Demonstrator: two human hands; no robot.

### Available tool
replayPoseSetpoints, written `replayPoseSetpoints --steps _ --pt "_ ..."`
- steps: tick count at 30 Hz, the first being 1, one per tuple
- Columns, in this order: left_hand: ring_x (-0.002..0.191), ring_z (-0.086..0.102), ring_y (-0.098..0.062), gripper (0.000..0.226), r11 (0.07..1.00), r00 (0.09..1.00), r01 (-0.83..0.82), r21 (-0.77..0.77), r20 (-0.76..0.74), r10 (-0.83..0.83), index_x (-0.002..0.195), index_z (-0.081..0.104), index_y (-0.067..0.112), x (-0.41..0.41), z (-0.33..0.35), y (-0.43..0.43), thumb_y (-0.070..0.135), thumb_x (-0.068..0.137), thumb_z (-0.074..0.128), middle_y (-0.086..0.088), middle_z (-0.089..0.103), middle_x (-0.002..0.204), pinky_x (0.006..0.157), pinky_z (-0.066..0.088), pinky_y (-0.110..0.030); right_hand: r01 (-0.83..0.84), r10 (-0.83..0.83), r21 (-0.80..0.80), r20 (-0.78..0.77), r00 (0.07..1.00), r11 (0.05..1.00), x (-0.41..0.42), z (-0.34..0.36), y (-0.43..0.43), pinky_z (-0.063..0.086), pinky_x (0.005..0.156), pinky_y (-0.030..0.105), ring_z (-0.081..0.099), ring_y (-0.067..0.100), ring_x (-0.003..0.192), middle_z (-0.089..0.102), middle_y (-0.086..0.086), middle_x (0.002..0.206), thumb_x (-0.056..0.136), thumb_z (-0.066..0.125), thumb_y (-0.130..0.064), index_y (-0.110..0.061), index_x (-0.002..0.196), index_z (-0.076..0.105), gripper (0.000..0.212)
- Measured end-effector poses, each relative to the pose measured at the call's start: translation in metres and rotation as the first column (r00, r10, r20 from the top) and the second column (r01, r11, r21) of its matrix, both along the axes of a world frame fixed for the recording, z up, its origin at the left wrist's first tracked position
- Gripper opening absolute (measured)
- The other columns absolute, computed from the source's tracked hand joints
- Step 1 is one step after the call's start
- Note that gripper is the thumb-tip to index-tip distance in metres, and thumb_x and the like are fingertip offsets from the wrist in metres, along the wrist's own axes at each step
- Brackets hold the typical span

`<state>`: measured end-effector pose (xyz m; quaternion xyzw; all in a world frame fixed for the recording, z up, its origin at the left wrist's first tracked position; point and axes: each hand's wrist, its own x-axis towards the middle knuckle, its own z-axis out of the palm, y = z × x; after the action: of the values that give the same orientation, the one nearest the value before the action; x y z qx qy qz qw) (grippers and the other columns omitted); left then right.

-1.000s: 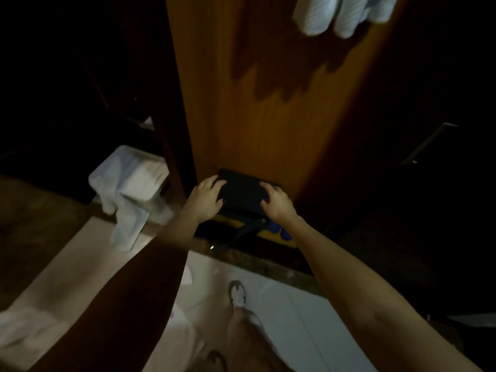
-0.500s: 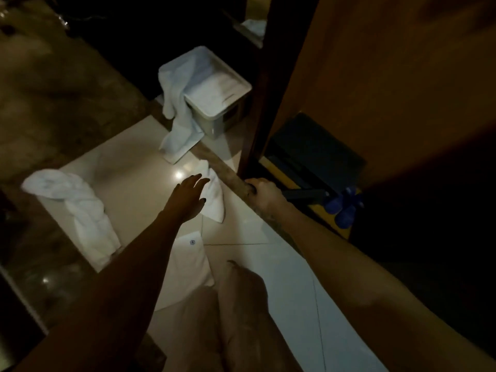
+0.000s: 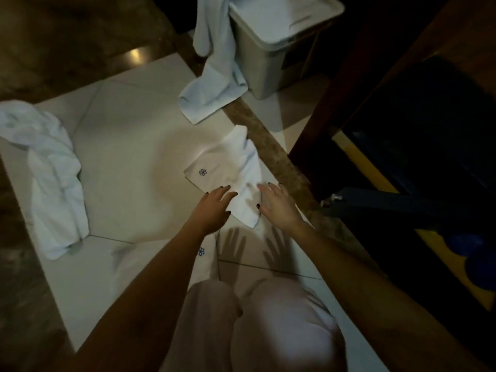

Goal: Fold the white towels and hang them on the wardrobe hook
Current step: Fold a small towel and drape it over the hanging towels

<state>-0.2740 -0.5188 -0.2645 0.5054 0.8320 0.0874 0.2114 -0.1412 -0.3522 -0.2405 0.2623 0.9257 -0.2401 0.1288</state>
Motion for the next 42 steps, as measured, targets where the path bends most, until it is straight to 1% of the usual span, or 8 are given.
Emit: replayPoseSetpoints --steps 5,10,17,22,29,33,38,42 --pt "0.133 0.038 -0.035 0.059 0.997 0.999 0.021 0.071 -0.032 -0.019 0.143 0.039 0.012 -0.011 -0.092 0.007 0.02 0.09 0.062 -0.016 0.034 0.15 0.108 0.035 -0.047 -0.049 0.049 0.002 -0.007 0.999 0.999 -0.003 -0.107 -0.014 0.018 0.116 0.042 0.016 0.029 0.146 0.031 0.004 0.156 0.098 0.049 -0.038 -0.027 0.146 0.039 0.051" --pt "0.146 0.016 -0.023 0.058 0.979 0.974 0.182 -0.087 -0.122 -0.192 0.15 0.022 0.023 -0.023 -0.152 0.005 0.037 0.098 0.043 -0.002 0.016 0.159 0.118 0.012 -0.044 -0.075 0.079 0.09 -0.039 0.996 0.993 0.007 -0.173 -0.027 0.023 0.116 0.046 0.024 0.034 0.144 0.038 0.012 0.153 0.095 0.056 -0.032 -0.019 0.14 0.05 0.047" --pt "0.119 0.053 -0.028 0.038 0.98 0.96 0.172 0.103 -0.24 -0.144 0.121 0.057 0.023 -0.024 -0.17 0.006 0.028 0.085 0.067 -0.006 0.057 0.128 0.103 0.037 -0.048 0.05 -0.014 0.107 -0.314 0.949 0.993 -0.007 -0.18 -0.029 0.047 0.097 0.042 0.058 0.029 0.111 0.066 0.011 0.11 0.09 0.061 -0.011 -0.011 0.101 0.067 0.013" --pt "0.086 0.064 -0.03 0.012 0.955 0.993 0.001 0.298 -0.112 0.034 0.095 0.066 0.013 -0.031 -0.11 0.014 0.015 0.083 0.064 -0.008 0.067 0.092 0.09 0.044 -0.045 0.193 -0.265 -0.204 -0.425 0.866 0.96 -0.021 -0.095 -0.025 0.045 0.076 0.027 0.058 0.02 0.088 0.062 0.008 0.094 0.095 0.049 -0.004 -0.008 0.101 0.062 0.014" --pt "0.084 0.063 -0.024 0.017 0.834 0.939 -0.339 0.435 0.214 0.27 0.104 0.066 0.003 -0.014 0.096 0.022 0.012 0.091 0.06 -0.014 0.067 0.096 0.074 0.041 -0.024 0.209 -0.354 -0.36 -0.401 0.845 0.909 -0.024 0.098 -0.016 0.037 0.082 -0.001 0.047 -0.004 0.101 0.056 -0.007 0.117 0.095 0.056 -0.012 -0.016 0.127 0.056 0.032" --pt "0.086 0.065 -0.024 0.021 0.797 0.933 -0.35 0.492 0.256 0.252 0.105 0.068 0.002 -0.004 0.225 0.015 0.013 0.09 0.058 -0.014 0.07 0.096 0.077 0.044 -0.023 0.233 -0.429 -0.465 -0.377 0.821 0.854 -0.008 0.232 -0.018 0.044 0.091 0.019 0.056 0.004 0.103 0.064 0.0 0.115 0.096 0.056 -0.013 -0.014 0.12 0.062 0.025" --pt "0.08 0.065 -0.012 0.023 0.822 0.936 -0.294 0.487 0.322 0.144 0.105 0.069 0.008 0.018 0.385 0.0 0.022 0.089 0.063 -0.006 0.071 0.09 0.073 0.044 -0.015 0.338 -0.59 -0.539 -0.407 0.697 0.771 0.03 0.393 -0.03 0.055 0.08 0.029 0.067 0.007 0.086 0.071 -0.001 0.089 0.096 0.054 -0.017 -0.012 0.1 0.068 0.016" --pt "0.07 0.058 0.008 0.029 0.865 0.912 -0.225 0.448 0.409 0.026 0.107 0.067 0.014 0.039 0.496 -0.012 0.021 0.08 0.076 0.013 0.062 0.075 0.067 0.039 -0.004 0.363 -0.585 -0.478 -0.485 0.65 0.8 0.066 0.516 -0.039 0.048 0.072 0.012 0.063 -0.005 0.08 0.067 -0.01 0.083 0.096 0.055 -0.013 -0.015 0.094 0.067 0.012"
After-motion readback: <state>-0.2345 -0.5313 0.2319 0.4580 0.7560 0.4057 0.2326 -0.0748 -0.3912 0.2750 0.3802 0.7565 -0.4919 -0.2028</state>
